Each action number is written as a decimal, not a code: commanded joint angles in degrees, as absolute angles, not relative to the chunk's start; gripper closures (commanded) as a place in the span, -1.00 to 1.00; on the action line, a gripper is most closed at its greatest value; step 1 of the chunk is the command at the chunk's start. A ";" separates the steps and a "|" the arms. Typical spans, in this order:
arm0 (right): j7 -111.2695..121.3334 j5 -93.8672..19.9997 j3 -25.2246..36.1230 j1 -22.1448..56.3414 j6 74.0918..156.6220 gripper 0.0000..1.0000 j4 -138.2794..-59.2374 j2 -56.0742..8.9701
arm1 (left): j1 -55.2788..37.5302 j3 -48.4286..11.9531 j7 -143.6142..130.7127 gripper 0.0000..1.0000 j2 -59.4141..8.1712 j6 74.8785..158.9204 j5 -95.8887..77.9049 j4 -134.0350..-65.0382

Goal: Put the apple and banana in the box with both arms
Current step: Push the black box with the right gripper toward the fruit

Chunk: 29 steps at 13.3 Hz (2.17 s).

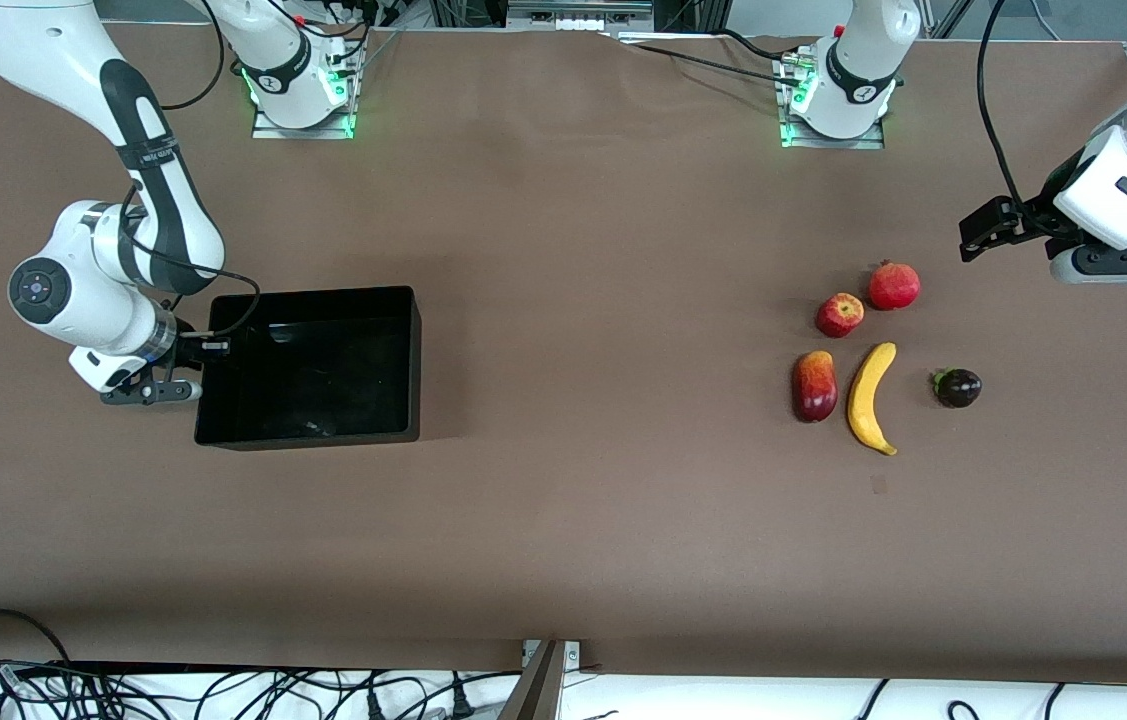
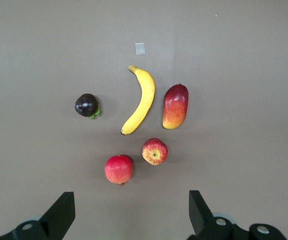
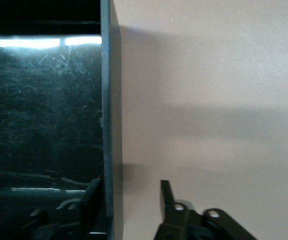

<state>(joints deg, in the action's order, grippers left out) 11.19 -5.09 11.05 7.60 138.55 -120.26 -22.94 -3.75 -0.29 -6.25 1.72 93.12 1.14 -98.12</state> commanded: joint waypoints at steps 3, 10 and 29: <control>11.86 -6.06 10.55 7.47 136.24 1.00 -120.85 -20.05 | -3.78 -0.26 -5.89 -1.00 2.37 92.11 0.53 -98.00; 3.46 -5.98 1.51 10.36 119.29 1.00 -104.62 -19.07 | -3.69 -0.26 -5.54 -1.00 2.37 91.76 0.53 -98.00; -44.56 -8.09 0.26 46.93 131.04 1.00 -76.64 -47.63 | -2.90 -0.26 5.45 -1.00 -2.73 106.73 0.62 -115.44</control>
<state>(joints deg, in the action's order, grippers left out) -43.78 -6.81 -0.43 45.28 129.49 -78.71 -46.51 -3.16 -0.16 3.78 -3.58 98.27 1.14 -107.57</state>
